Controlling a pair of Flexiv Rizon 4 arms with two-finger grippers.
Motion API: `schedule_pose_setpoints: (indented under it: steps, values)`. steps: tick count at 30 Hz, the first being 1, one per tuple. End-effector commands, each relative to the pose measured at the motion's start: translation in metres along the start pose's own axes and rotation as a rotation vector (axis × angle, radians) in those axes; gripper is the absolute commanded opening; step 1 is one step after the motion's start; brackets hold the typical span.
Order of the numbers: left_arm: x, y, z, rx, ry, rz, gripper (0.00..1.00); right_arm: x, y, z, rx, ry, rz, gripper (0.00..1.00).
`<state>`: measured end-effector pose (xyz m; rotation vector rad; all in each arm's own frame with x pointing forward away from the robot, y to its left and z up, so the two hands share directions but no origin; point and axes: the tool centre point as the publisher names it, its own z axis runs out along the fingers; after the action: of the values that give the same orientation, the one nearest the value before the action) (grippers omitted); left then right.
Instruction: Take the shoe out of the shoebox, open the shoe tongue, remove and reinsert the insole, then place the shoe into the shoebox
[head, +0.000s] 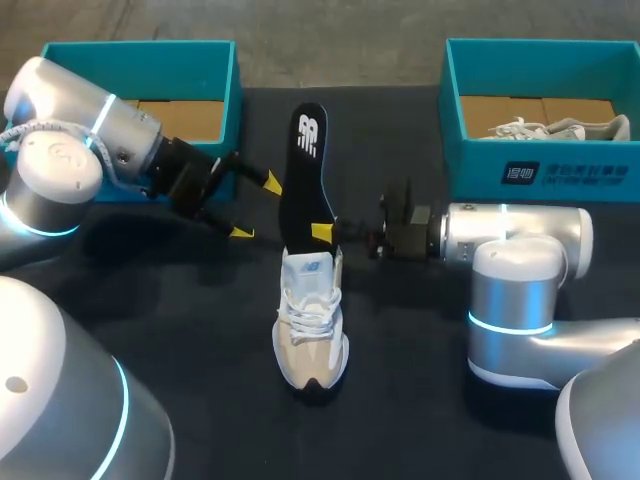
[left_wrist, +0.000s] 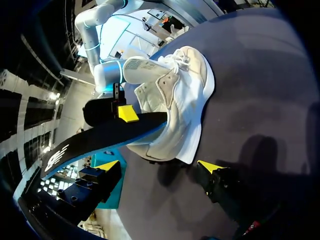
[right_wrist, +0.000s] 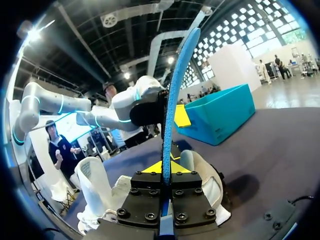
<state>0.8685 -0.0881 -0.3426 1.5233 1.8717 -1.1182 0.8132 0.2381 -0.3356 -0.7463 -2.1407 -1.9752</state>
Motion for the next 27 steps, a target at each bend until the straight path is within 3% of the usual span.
schedule_pose_setpoints:
  steps: [1, 27]
  values:
    - [0.000, -0.001, 0.000, -0.003, -0.001, 0.001, 1.00, 0.001, -0.005, 0.001, 0.007, -0.001, 0.012, 0.00]
    - [0.000, -0.001, 0.000, -0.003, -0.001, 0.001, 1.00, 0.017, -0.032, 0.005, 0.093, 0.026, 0.111, 0.00]
